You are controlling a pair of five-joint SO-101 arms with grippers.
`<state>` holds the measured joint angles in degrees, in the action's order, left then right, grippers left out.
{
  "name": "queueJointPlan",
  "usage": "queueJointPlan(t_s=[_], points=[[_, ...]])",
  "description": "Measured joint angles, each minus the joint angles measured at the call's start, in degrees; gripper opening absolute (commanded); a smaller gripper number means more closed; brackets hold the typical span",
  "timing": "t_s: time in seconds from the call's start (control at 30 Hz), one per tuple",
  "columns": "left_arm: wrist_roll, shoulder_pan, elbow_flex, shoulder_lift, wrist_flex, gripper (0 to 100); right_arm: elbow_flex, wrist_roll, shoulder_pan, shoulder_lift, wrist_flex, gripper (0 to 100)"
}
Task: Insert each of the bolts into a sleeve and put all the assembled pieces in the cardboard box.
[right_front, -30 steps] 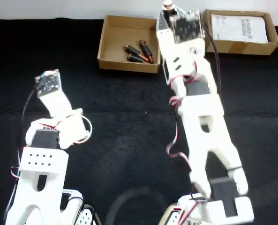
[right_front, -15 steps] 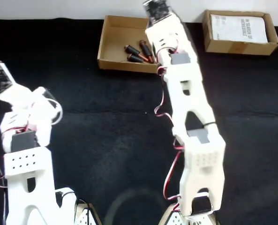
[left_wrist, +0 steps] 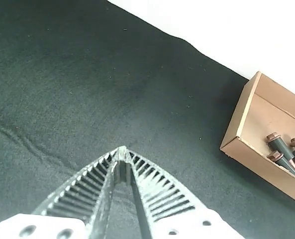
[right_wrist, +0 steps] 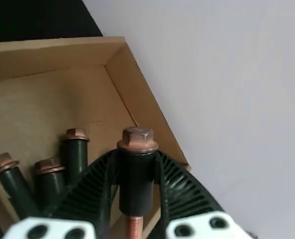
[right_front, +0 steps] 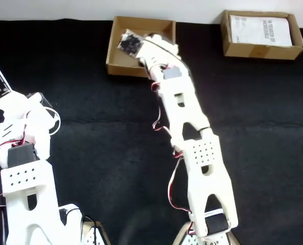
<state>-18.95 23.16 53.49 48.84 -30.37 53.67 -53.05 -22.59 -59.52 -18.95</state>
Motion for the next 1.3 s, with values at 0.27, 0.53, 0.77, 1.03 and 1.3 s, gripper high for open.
queueJointPlan(t_s=[0.27, 0.53, 0.77, 1.03, 1.3], points=[[0.0, 0.6, 0.0, -0.1, 0.0, 1, 2.6, -1.2, -0.2, -0.4, -5.4, 32.0], [0.0, 1.3, 2.5, -0.1, 0.0, 1, 15.3, -1.2, 0.4, -0.3, -17.4, 32.0], [0.0, 1.3, 3.5, -0.1, 0.0, 1, 37.4, 0.4, 1.9, 0.0, -36.5, 32.0], [0.0, 1.3, 3.5, -0.1, 5.1, 1, 40.5, 15.2, 7.3, 10.2, -57.9, 32.0], [0.0, 1.3, -5.3, 0.1, 5.9, 1, 41.0, 25.1, 13.6, 25.5, -79.9, 32.0]])
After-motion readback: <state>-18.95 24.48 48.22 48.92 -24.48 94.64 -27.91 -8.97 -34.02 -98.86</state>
